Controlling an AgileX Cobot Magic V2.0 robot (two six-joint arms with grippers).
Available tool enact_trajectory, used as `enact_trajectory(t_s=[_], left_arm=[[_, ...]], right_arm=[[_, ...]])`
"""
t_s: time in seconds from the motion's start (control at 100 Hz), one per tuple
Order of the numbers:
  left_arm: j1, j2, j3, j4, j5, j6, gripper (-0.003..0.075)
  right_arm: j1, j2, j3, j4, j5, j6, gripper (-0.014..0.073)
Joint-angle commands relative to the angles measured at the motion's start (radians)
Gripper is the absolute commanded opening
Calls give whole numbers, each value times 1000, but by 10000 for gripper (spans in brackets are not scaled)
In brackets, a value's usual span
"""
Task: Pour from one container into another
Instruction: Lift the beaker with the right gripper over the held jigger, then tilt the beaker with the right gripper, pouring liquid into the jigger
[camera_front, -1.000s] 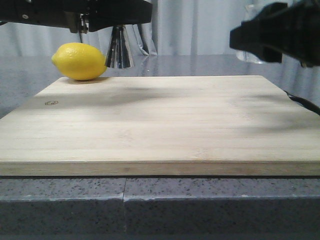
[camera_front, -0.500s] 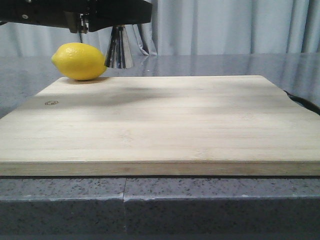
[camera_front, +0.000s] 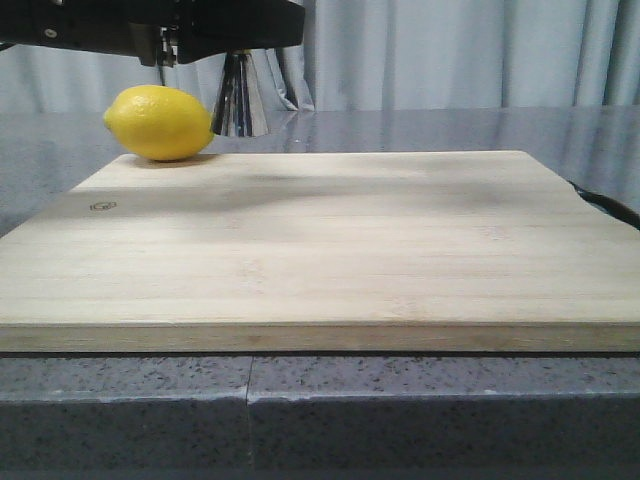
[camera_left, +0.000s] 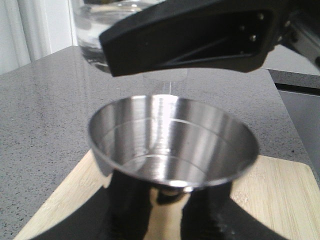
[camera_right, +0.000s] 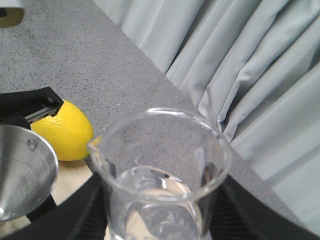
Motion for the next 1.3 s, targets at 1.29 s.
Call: enact_trajectory(t_s=[1.29], left_arm=[[-8, -47, -30, -88, 98, -5, 227]], right_arm=[[52, -22, -43, -745, -83, -10, 291]])
